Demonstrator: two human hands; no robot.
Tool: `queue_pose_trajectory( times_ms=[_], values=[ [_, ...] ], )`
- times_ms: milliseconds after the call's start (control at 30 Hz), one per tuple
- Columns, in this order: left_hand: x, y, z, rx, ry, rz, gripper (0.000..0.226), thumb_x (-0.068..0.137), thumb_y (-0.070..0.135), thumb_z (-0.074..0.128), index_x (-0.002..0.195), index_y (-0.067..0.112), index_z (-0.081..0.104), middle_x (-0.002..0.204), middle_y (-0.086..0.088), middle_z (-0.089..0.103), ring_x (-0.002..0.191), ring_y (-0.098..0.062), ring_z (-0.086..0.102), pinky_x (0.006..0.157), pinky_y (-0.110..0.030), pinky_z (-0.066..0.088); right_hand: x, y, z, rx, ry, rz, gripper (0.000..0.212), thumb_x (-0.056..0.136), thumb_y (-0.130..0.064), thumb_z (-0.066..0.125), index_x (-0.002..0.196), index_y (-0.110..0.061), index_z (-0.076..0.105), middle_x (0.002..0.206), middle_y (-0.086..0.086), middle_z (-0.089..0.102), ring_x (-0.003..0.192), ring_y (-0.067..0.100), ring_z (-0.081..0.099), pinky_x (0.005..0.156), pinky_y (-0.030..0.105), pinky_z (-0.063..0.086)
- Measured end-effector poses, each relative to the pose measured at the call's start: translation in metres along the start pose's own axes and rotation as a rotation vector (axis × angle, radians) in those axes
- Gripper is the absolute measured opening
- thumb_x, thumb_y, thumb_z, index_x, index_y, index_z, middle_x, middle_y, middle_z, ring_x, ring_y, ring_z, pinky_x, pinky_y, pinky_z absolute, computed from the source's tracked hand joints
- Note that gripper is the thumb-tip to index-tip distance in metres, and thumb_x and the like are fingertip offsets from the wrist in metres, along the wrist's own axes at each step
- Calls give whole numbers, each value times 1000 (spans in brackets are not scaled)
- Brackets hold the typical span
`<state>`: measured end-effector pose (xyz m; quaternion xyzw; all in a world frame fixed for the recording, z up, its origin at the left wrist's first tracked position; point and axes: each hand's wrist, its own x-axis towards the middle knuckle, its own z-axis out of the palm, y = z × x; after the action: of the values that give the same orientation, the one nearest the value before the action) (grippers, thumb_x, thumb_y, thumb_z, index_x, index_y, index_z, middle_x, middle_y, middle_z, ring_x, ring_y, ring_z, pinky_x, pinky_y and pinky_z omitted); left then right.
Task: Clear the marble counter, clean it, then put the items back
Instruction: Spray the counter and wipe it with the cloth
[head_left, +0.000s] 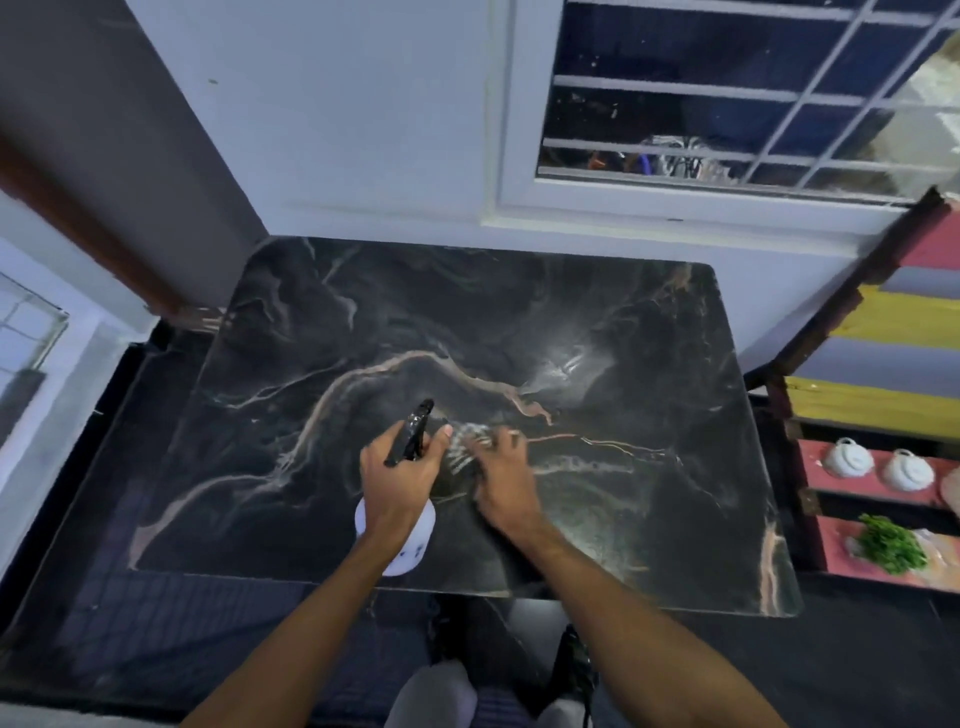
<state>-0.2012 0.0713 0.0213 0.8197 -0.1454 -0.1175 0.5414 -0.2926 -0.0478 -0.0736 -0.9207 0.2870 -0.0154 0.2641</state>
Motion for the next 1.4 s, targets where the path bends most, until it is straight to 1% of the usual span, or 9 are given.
queue_pose_trajectory(
  times_ms=[100,300,533,733,800,1000,1133,1200,1400],
  values=[
    [24,-6,-11,14,10,-1,44,88,27,83,58,14,53,52,-2,54,53,-15,49,61,-40,47,18,1,1,-10,-20,-59,73,78,-4,53,143,-37,48,135,5,38,122,27,36,95,40,52],
    [46,-11,-6,6,-19,-31,43,89,26,82,60,8,55,54,-6,55,55,-24,52,62,-38,47,42,94,-59,65,365,663,64,80,4,50,138,-22,56,133,17,37,117,41,35,91,51,49],
    [50,7,43,67,-82,100,43,87,19,83,59,10,52,50,-1,52,50,-23,50,57,-40,47,55,45,-29,-114,23,-61,65,85,-10,54,143,-39,46,142,6,39,119,30,40,91,40,51],
    [41,32,100,24,-114,55,43,89,21,82,62,5,52,51,-2,50,50,-25,46,57,-39,44,37,217,-133,32,352,694,65,80,0,52,139,-26,55,135,15,37,120,41,34,96,51,44],
    [37,41,124,12,-113,8,44,89,22,81,61,5,53,50,3,50,49,-17,45,59,-36,43,35,231,-142,32,406,771,64,80,2,53,139,-22,55,133,18,37,118,43,34,92,53,46],
    [34,72,184,-12,-119,-20,41,89,22,82,64,2,57,55,-11,58,51,-19,55,61,-32,49,43,235,-130,-60,184,192,66,79,-4,53,140,-30,54,137,9,42,120,30,38,95,43,51],
    [44,83,205,-19,-81,-30,43,88,23,83,67,-2,55,60,-21,55,56,-34,54,61,-43,50,72,291,-168,44,415,664,61,80,-1,57,138,-22,57,134,19,39,115,40,38,93,47,46],
    [52,82,207,-12,-68,-32,44,89,23,82,67,-2,54,61,-23,53,56,-34,51,61,-42,48,92,275,-166,20,392,657,62,80,0,58,138,-22,56,137,18,38,118,41,37,91,48,51],
    [86,70,188,19,1,-65,44,89,25,82,68,0,53,62,-23,52,58,-28,48,62,-46,48,134,154,-102,-56,-12,-99,70,80,-1,54,141,-36,48,140,6,38,125,32,35,89,42,53]
  ],
)
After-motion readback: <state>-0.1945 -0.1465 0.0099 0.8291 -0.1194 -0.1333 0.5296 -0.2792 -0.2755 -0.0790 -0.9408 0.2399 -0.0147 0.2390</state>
